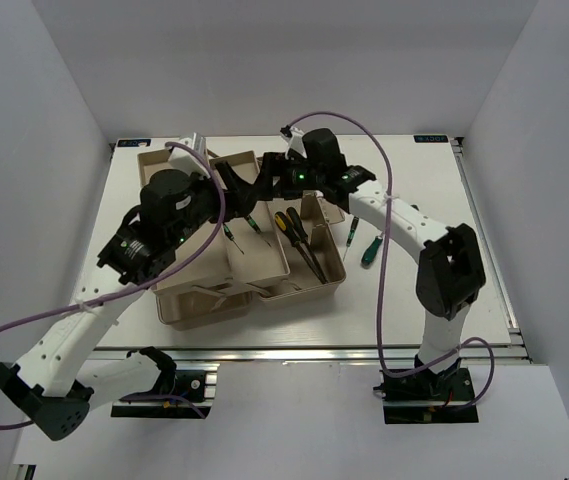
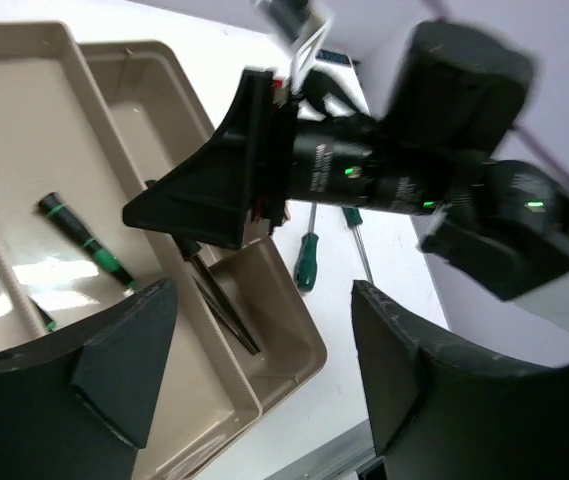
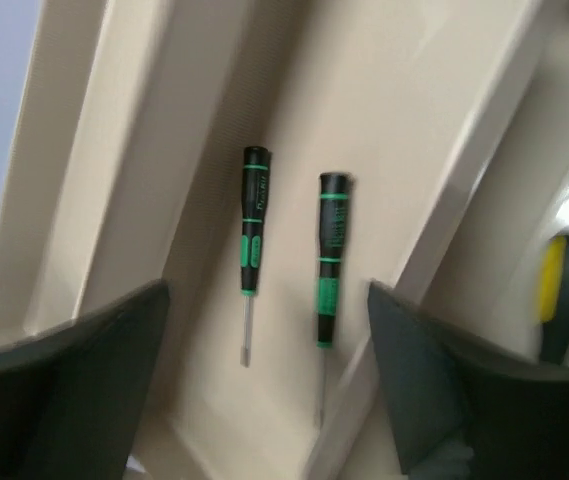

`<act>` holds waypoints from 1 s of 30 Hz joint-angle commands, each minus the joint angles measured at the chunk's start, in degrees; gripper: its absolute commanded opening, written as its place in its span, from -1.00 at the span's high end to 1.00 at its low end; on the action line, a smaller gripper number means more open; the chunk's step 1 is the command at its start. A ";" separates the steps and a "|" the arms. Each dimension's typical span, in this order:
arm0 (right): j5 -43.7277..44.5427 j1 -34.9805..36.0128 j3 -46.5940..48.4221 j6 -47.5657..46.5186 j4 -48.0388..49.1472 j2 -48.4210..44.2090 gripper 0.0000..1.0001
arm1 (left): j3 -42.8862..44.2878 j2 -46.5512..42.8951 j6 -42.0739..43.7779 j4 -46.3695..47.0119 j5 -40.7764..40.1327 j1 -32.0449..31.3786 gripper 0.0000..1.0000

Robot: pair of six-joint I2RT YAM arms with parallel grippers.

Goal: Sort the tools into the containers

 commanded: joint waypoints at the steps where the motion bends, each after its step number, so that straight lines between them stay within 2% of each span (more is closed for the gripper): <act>1: 1.04 -0.32 1.34 -14.97 4.81 -8.96 -0.77 | 0.81 1.36 1.25 3.07 3.69 0.00 -0.55; 2: 4.61 -0.49 0.12 -24.94 5.16 -10.80 -0.79 | 0.64 1.71 1.34 3.42 3.69 0.00 -0.53; 3: 7.87 -0.84 -2.06 -28.08 6.04 -15.08 -0.79 | 0.03 1.80 1.43 4.03 3.87 0.00 -0.52; 4: 11.47 -2.15 -8.61 -29.25 8.74 -17.30 -0.79 | -0.33 1.71 1.43 4.47 3.96 0.00 -0.50; 5: 19.08 -3.12 -12.33 -29.00 10.16 -21.59 -0.79 | -0.77 1.54 1.34 5.17 4.13 0.00 -0.49; 6: 18.37 -4.78 -16.02 -29.69 13.05 -23.02 -0.78 | -1.81 1.45 1.26 5.61 4.22 0.00 -0.48; 7: 17.23 -8.89 -18.84 -28.74 10.81 -23.56 -0.30 | -2.43 1.19 0.99 5.97 4.39 0.00 -0.48; 8: 19.05 -10.76 -18.44 -26.12 6.61 -22.52 0.05 | -2.88 1.01 0.82 6.41 4.48 0.00 -0.48; 9: 19.24 -14.08 -17.39 -22.70 2.14 -21.29 0.51 | -3.84 0.57 0.55 6.58 4.40 0.00 -0.48; 10: 19.33 -15.60 -15.81 -21.28 -5.57 -20.15 0.63 | -4.28 0.31 0.38 6.67 4.40 0.00 -0.48; 11: 20.20 -17.09 -15.71 -19.35 -8.17 -18.31 0.70 | -4.72 0.04 0.29 6.85 4.31 0.00 -0.48; 12: 19.69 -18.67 -16.58 -15.93 -9.24 -18.03 0.71 | -5.16 -0.48 0.11 6.94 4.22 0.00 -0.48; 13: 18.72 -21.30 -18.07 -14.77 -8.99 -17.85 0.63 | -5.95 -0.75 -0.24 7.02 3.96 0.00 -0.48; 16: 18.27 -22.29 -20.63 -13.27 -8.72 -15.66 0.24 | -6.57 -1.45 -0.59 6.50 3.78 0.00 -0.48; 20: 17.75 -22.20 -17.83 -10.54 -9.87 -8.82 -0.08 | -6.40 -1.98 -0.85 4.75 3.17 0.00 -0.48; 30: 22.84 -22.12 -12.82 -9.22 -10.83 3.15 -0.12 | -9.73 -6.55 -4.19 2.37 0.62 0.00 -0.47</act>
